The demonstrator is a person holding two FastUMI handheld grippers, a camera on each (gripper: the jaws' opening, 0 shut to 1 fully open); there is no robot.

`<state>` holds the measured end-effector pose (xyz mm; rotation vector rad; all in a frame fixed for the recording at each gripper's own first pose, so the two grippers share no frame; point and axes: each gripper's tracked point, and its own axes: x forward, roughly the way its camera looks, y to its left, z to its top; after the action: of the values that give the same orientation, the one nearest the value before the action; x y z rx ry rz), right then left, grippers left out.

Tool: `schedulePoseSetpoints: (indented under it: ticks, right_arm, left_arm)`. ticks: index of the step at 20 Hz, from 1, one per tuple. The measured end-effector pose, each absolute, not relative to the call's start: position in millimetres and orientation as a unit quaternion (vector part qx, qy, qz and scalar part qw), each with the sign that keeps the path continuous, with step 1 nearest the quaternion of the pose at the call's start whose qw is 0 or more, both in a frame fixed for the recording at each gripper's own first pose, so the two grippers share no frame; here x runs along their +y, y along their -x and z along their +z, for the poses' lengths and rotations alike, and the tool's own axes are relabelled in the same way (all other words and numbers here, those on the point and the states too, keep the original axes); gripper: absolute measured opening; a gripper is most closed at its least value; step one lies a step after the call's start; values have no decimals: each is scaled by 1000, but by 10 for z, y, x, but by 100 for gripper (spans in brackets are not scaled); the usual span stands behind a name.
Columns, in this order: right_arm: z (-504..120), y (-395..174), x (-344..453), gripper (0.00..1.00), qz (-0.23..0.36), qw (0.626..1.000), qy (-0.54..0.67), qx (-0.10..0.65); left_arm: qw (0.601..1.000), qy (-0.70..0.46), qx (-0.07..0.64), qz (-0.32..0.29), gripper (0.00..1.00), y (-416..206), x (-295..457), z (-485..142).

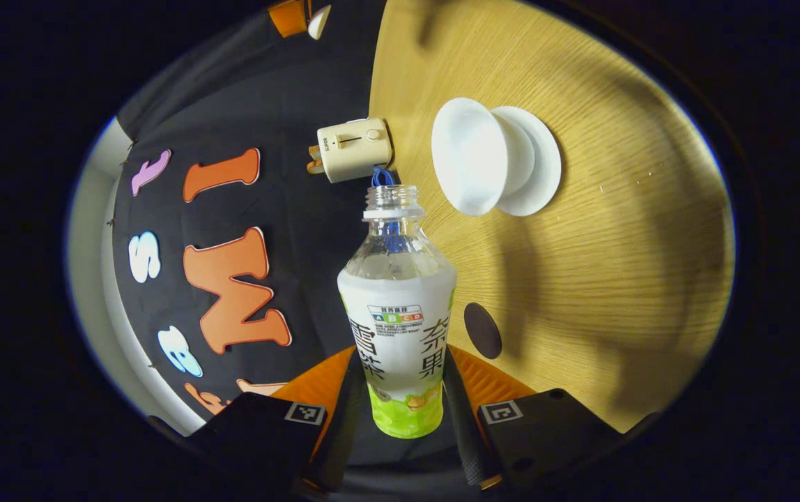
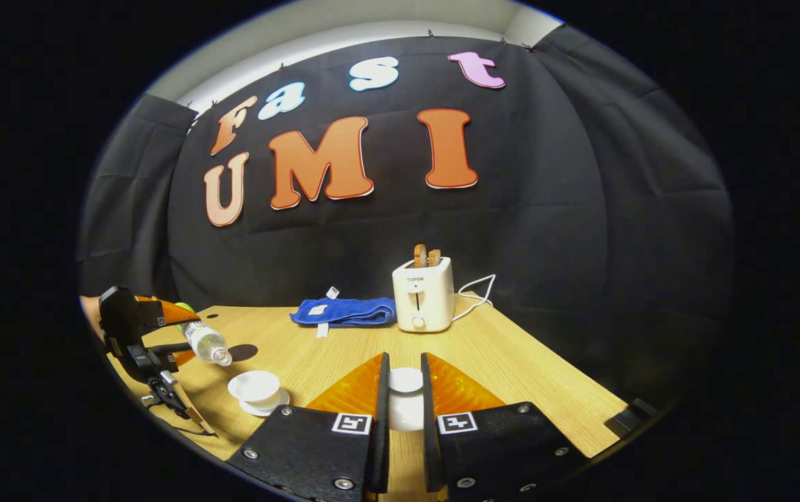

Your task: Open the teacup lid with one hand, grasp the water bottle and pour water into the teacup with the other hand; after pouring, place the water bottle on the coaster and then close the teacup lid.

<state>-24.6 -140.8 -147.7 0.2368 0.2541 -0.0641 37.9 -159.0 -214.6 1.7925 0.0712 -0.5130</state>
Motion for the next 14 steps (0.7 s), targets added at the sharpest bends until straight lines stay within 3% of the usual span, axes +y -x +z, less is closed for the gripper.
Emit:
schedulePoseSetpoints:
  ticks: [4, 5, 8, 10, 14]
  right_arm:
    - [-1481, 259, -1383, 20, -26, 985, -119, 125]
    - [-1483, 268, -1377, 20, -25, 985, -117, 124]
    - [-1502, 282, -1371, 20, -23, 985, -115, 126]
    - [-1515, 292, -1381, 20, -24, 985, -115, 126]
    - [-1527, 310, -1409, 20, -25, 985, -117, 126]
  left_arm:
    - [574, -787, 23, -222, 69, -372, -1607, -2101]
    - [570, -790, 21, -222, 63, -366, -1618, -2084]
    - [563, -796, 15, -222, 69, -360, -1639, -2063]
    - [561, -797, 9, -223, 63, -356, -1650, -2048]
    - [550, -805, -1, -222, 63, -362, -1685, -2024]
